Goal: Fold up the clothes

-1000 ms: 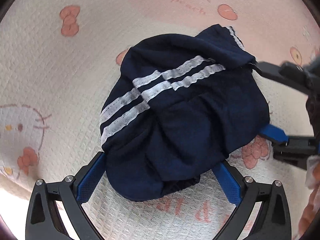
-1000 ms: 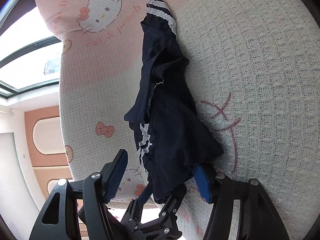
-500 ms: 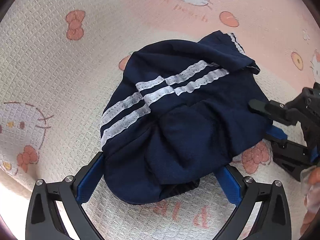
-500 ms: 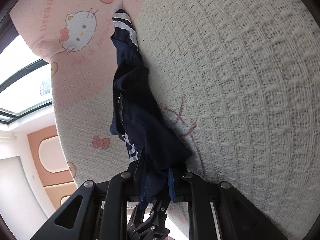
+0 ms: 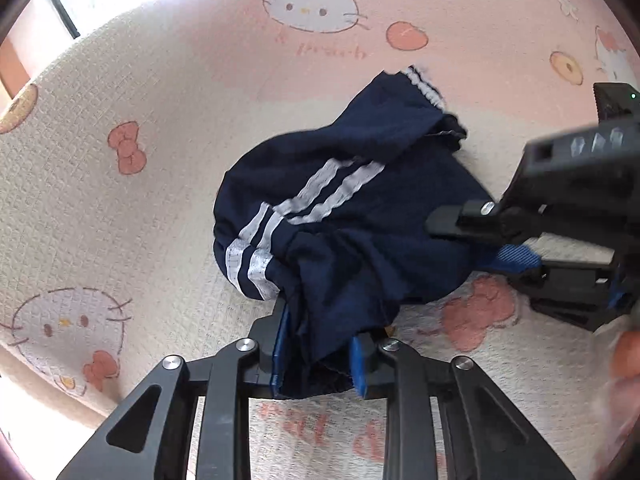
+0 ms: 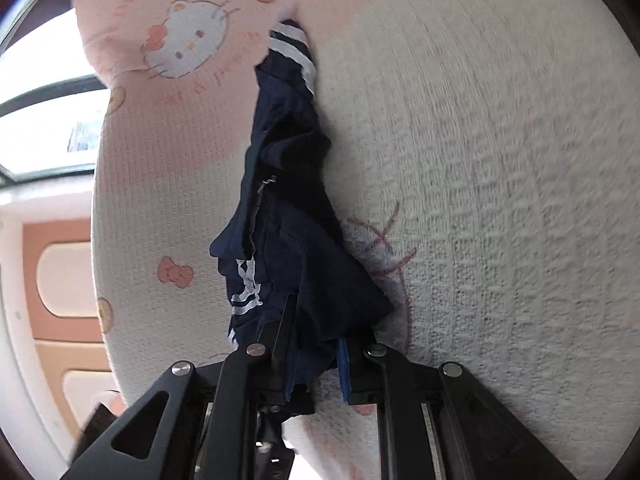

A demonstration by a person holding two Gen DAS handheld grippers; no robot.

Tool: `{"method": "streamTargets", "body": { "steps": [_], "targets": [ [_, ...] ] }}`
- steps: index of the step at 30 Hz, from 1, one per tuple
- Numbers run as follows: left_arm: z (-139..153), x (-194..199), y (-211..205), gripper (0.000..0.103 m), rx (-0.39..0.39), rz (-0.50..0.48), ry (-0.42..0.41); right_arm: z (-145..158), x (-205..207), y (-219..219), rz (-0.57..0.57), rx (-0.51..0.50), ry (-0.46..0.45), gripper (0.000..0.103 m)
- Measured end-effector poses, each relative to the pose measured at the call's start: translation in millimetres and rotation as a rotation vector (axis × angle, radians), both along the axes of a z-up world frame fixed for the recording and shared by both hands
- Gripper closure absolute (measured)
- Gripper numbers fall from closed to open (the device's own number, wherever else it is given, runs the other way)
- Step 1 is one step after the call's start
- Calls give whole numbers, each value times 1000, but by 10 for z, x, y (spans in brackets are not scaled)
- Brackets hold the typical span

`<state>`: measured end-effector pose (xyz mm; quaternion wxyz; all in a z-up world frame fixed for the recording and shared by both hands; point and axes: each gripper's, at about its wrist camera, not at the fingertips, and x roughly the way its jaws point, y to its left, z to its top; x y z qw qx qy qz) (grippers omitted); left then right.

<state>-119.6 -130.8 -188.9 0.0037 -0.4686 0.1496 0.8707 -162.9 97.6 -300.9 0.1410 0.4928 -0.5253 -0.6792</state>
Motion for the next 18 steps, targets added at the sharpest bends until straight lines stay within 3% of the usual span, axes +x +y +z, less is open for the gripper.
{"method": "streamTargets", "body": {
  "steps": [4, 9, 12, 18],
  "targets": [
    [274, -79, 69, 86, 84, 20, -23, 58, 61, 142, -15, 16, 9, 89],
    [576, -155, 330, 86, 105, -23, -29, 196, 124, 312, 58, 156, 38, 89],
    [565, -62, 673, 86, 106, -62, -39, 258, 204, 454, 67, 196, 35, 89],
    [758, 262, 813, 86, 107, -148, -58, 384, 382, 704, 73, 259, 9, 89]
  ]
}}
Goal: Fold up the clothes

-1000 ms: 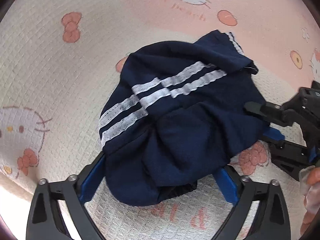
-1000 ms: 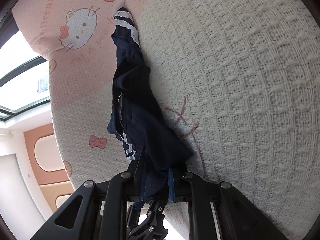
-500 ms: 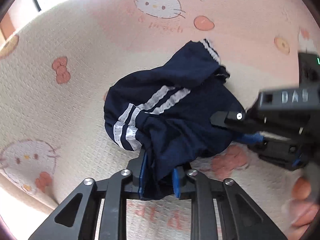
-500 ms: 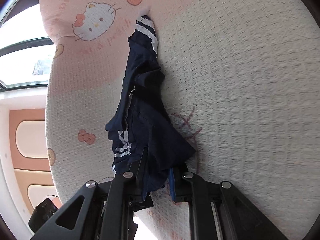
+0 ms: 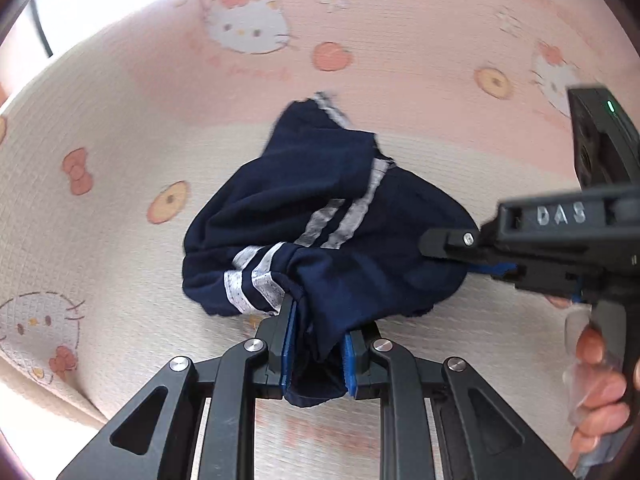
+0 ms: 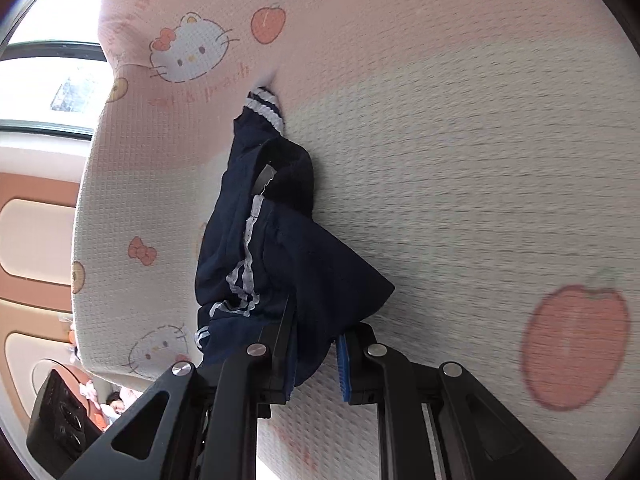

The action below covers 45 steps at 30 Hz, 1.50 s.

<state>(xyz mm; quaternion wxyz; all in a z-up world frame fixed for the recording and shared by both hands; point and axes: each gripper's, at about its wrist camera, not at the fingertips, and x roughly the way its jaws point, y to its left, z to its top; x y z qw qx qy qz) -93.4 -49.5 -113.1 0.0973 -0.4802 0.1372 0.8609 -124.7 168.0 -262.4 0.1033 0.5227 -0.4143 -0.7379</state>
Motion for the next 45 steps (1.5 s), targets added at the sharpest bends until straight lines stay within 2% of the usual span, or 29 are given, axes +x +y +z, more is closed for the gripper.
{"method": "streamTargets", "body": {
  "steps": [2, 7, 9, 13, 19, 23, 29, 36, 45],
  "targets": [
    [-6, 20, 87, 86, 7, -14, -9, 42, 109, 194, 3, 11, -3, 89],
    [-71, -47, 286, 86, 36, -45, -40, 131, 93, 266, 5, 47, -38, 89],
    [-13, 24, 337, 86, 33, -66, -37, 156, 109, 305, 0, 31, -36, 89],
    [83, 108, 422, 86, 26, -93, -30, 282, 141, 329, 34, 81, -46, 89],
    [4, -70, 642, 86, 45, -114, -75, 414, 202, 429, 82, 136, -85, 89],
    [-131, -199, 856, 86, 13, -128, -76, 442, 227, 425, 63, 98, -76, 89],
    [-147, -116, 1116, 86, -43, -153, -67, 364, 250, 521, 34, 55, -117, 89],
    [-180, -49, 1222, 86, 7, -129, -153, 342, 208, 633, 59, 83, -161, 88],
    [-245, -42, 1482, 86, -27, -183, -176, 329, 161, 818, 24, 79, -178, 88]
  ]
}}
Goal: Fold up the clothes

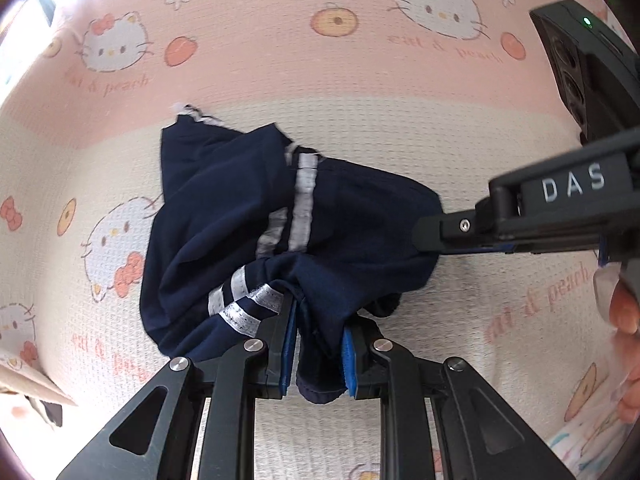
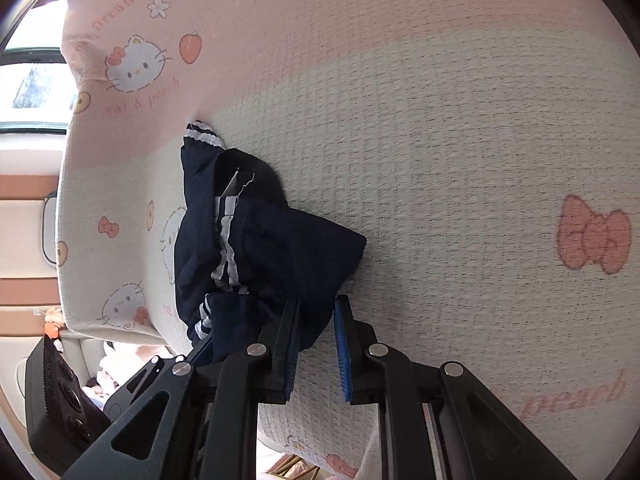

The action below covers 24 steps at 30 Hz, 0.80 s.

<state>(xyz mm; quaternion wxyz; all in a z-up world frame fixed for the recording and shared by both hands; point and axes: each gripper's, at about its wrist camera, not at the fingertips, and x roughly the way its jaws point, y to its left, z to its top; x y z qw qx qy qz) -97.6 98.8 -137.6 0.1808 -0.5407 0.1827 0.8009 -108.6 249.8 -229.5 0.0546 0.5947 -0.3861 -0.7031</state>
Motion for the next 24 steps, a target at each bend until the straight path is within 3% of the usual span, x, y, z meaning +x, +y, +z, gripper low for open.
{"method": "streamTargets", "body": {
  "steps": [6, 7, 8, 9, 12, 16, 20, 22, 24],
  "targets": [
    [-259, -201, 248, 86, -22, -6, -24, -24, -35, -42, 18, 16, -37, 85],
    [-277, -223, 251, 86, -20, -3, -37, -59, -29, -47, 14, 5, -54, 78],
    [-299, -246, 246, 85, -16, 5, -62, -94, -23, -53, 10, -7, -72, 56],
    [-329, -273, 243, 85, -15, 15, -92, -129, -17, -58, 6, -18, -90, 40],
    [-363, -332, 191, 83, 1, 55, -189, -102, 65, -84, -2, -2, -97, 39],
    [-340, -368, 113, 75, 45, 63, -237, -84, 25, -179, 9, 26, -100, 39],
    [-303, -430, -80, 60, 174, 127, -331, -68, 6, -251, 27, 2, -105, 39],
    [-255, -474, -215, 60, 237, 182, -351, -28, -5, -307, 45, 11, -90, 39],
    [-192, -506, -310, 59, 250, 199, -336, 20, -26, -358, 64, 29, -72, 39]
  ]
}}
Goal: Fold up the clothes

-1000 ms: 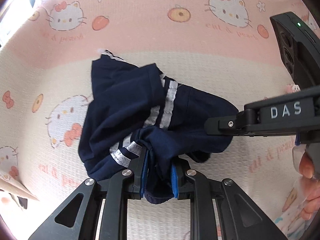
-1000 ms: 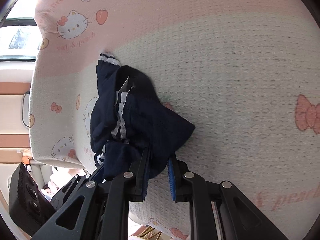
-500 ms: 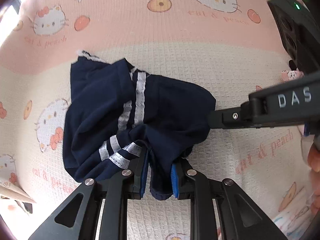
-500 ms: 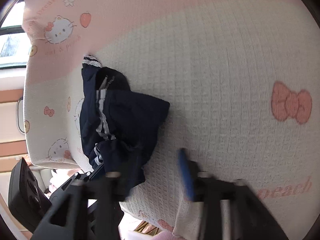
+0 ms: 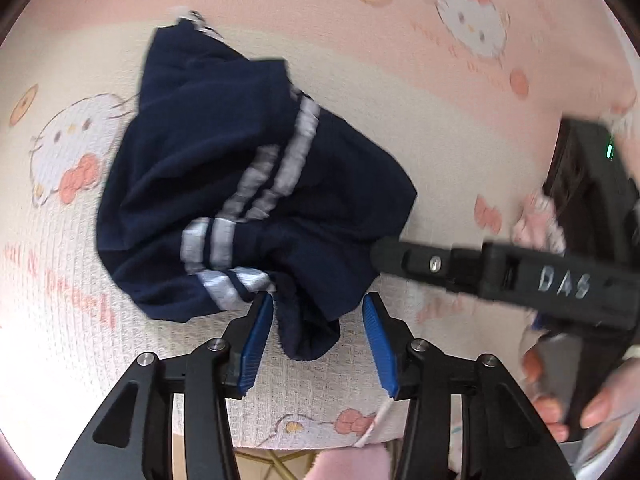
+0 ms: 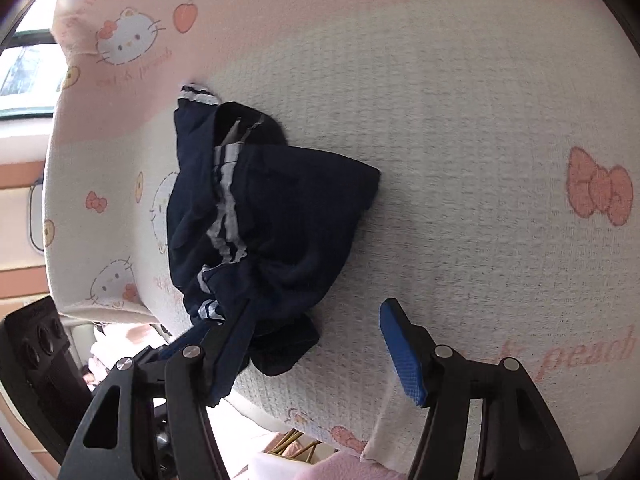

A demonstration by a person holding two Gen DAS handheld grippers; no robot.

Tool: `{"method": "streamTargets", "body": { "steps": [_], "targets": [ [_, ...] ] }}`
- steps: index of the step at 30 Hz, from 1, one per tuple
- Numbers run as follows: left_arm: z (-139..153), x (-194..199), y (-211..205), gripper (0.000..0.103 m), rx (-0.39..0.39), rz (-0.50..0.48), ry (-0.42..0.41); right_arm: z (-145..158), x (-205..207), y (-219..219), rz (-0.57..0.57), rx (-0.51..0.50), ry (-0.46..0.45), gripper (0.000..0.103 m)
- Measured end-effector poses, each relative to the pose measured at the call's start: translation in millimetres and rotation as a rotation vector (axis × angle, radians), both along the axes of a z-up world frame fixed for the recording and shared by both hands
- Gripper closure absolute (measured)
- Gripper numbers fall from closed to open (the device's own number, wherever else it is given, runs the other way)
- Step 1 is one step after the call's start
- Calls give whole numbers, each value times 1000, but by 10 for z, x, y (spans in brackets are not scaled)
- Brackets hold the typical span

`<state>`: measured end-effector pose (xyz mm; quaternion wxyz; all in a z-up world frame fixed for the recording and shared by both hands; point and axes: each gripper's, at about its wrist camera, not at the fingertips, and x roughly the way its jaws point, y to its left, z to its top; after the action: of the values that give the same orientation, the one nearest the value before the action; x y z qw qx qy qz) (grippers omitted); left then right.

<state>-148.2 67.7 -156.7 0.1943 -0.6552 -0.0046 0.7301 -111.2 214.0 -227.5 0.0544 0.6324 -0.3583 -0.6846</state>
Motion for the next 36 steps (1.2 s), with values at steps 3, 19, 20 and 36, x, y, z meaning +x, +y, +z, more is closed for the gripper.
{"method": "streamTargets", "body": {
  "steps": [3, 19, 20, 36],
  "targets": [
    [143, 10, -82, 59, -27, -22, 65, 52, -45, -58, 10, 5, 20, 39],
    [290, -143, -57, 59, -328, -159, 337, -23, 47, 249, -133, -4, 68, 39],
    [269, -141, 20, 59, -371, -208, 382, -34, 46, 273, -140, -16, 77, 39],
    [-43, -369, 335, 59, -417, -403, 400, -170, 8, 316, -232, -125, 166, 39]
  ]
}}
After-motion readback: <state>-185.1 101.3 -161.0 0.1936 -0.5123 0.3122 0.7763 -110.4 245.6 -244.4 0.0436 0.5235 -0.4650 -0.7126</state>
